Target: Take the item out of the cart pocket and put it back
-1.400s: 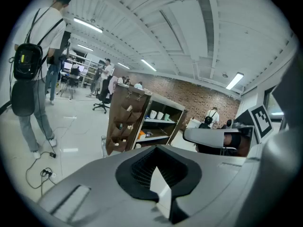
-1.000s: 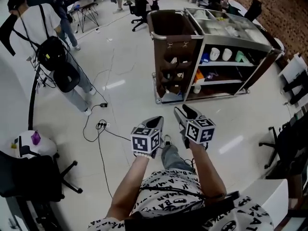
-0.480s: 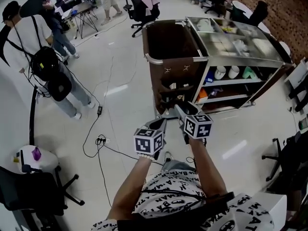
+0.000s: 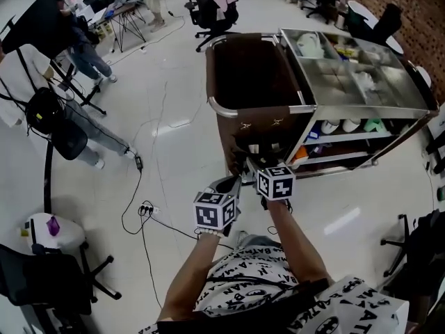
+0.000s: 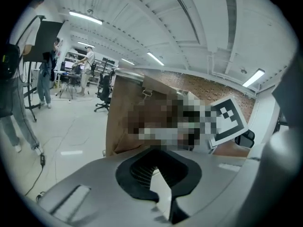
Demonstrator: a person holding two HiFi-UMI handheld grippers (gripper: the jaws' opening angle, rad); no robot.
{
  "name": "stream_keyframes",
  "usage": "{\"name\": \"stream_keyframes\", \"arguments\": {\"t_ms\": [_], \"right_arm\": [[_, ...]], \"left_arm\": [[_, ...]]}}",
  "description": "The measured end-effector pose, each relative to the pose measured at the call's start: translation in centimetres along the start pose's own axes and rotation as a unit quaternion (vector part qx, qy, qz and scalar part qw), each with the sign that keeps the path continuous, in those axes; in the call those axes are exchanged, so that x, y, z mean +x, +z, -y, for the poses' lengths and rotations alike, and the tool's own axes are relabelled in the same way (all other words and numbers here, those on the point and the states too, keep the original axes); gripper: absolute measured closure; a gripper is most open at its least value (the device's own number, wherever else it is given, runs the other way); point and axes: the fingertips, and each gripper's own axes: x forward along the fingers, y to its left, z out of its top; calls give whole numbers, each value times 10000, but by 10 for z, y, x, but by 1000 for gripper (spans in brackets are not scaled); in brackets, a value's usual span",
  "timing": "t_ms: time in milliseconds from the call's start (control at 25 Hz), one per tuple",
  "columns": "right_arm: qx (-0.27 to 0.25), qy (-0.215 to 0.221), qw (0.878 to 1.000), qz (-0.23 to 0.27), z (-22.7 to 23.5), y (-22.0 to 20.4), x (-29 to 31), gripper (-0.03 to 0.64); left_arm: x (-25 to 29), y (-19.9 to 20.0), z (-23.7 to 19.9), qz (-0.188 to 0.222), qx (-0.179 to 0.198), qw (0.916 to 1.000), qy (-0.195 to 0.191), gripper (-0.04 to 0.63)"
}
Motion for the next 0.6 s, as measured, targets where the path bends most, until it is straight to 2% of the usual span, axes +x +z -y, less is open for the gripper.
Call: {"name": "stream_keyframes", "arguments": {"t_ms": [280,360,600], "right_arm": [[-215,-387,9988,-213,18,-4,39,393],[-310,-421,9983,-265,19,-7,48,457],[-344,-528,9974,-354,28,-16,57,504]], "left_arm": [[20,3,-26,-85,-62,9999,83,594],[25,3,-32,-65,-114,9999,105,594],[30,-3,-39,-91,-179,9997,100,594]]}}
